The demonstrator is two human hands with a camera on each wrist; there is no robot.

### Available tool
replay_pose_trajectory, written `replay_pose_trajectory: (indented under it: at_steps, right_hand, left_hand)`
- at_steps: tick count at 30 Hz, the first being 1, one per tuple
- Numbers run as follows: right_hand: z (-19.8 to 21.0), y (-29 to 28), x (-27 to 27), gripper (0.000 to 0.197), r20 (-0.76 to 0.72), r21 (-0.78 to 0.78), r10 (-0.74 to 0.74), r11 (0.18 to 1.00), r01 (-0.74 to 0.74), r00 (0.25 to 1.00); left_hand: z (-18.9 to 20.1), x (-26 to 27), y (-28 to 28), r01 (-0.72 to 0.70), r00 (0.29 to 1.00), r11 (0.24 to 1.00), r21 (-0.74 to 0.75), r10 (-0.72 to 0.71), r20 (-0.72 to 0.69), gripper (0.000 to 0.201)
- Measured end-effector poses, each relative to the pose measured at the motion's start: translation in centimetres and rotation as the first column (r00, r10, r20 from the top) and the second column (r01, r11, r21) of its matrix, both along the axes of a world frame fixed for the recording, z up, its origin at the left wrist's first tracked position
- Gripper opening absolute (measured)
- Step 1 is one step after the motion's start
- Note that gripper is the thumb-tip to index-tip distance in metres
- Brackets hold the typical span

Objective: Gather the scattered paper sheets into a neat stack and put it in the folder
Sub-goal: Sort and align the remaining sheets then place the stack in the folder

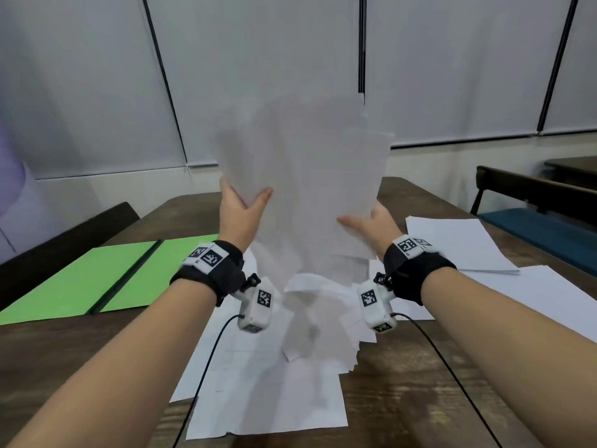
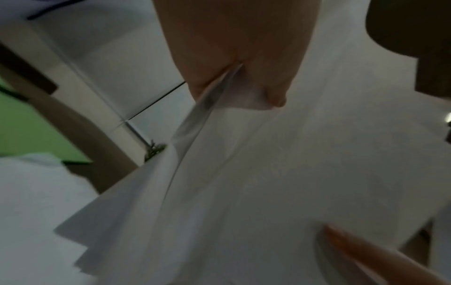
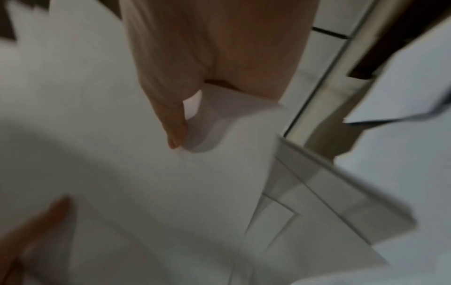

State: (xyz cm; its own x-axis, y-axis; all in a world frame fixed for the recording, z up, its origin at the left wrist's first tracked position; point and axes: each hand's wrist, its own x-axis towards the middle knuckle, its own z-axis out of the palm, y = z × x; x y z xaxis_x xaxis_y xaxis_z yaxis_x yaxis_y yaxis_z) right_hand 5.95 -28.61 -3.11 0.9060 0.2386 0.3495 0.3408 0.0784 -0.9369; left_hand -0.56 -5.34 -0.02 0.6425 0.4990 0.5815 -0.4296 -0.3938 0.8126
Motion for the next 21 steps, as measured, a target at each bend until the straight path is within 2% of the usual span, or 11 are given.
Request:
replay_pose_trajectory:
  at_steps: [3,6,10,12,14,16,17,19,21]
  right_hand:
    - [1.2,1.3,-0.1,0.039,0.033,-0.042,0.025,0.999,-0.024,0.999]
    - [1.0,1.8,-0.2,0.029,-0.011,-0.042,0.051,0.998,-0.051,0.999]
    - [0.2,1.7,-0.1,0.029,-0.033,0.014,0.018,1.000,-0.018,0.999]
    - [0.4,1.3,0.2,0.034,-0.047,0.034,0.032,0.999,-0.030,0.998]
    - [0.6,0.9,0.7,0.050,-0.050,0.017,0.078,0.997,-0.077,0.996]
    - [0.6,0.9,1.0,0.067,-0.066,-0.015,0.128,0.991,-0.129,0.990]
    - [0.4,1.0,1.1,0.069,-0.073,-0.039,0.148,0.988,-0.151,0.986]
    - [-0.2,1.2,1.3,0.057,-0.065,-0.118,0.129,0.984,-0.136,0.989]
    - [-0.8,1.4,1.3,0.038,-0.058,-0.161,0.024,0.986,-0.033,0.998]
  left_hand:
    - [1.4,0.2,-0.1,-0.004,0.999,0.998,0.064,0.002,0.039,0.100]
    - [0.5,0.0,0.1,-0.037,0.999,0.993,0.109,0.034,0.025,0.112]
    - [-1.6,0.0,1.6,-0.012,1.000,0.999,0.045,0.013,-0.020,0.108]
    - [-1.7,-0.3,2.3,0.029,0.999,1.000,0.006,-0.029,-0.039,0.093]
    - [-1.4,-0.3,2.7,0.022,0.999,0.998,0.058,-0.020,-0.036,0.076]
    - [-1.0,-0.2,2.8,0.020,0.998,0.991,0.130,-0.013,-0.053,0.072]
    - [-0.7,-0.2,2.7,0.047,0.997,0.987,0.151,-0.038,-0.059,0.072]
    - [-0.4,-0.2,2.5,0.116,0.992,0.970,0.215,-0.104,-0.066,0.074]
    - [-0.5,-0.2,2.3,0.153,0.987,0.949,0.276,-0.135,-0.083,0.074]
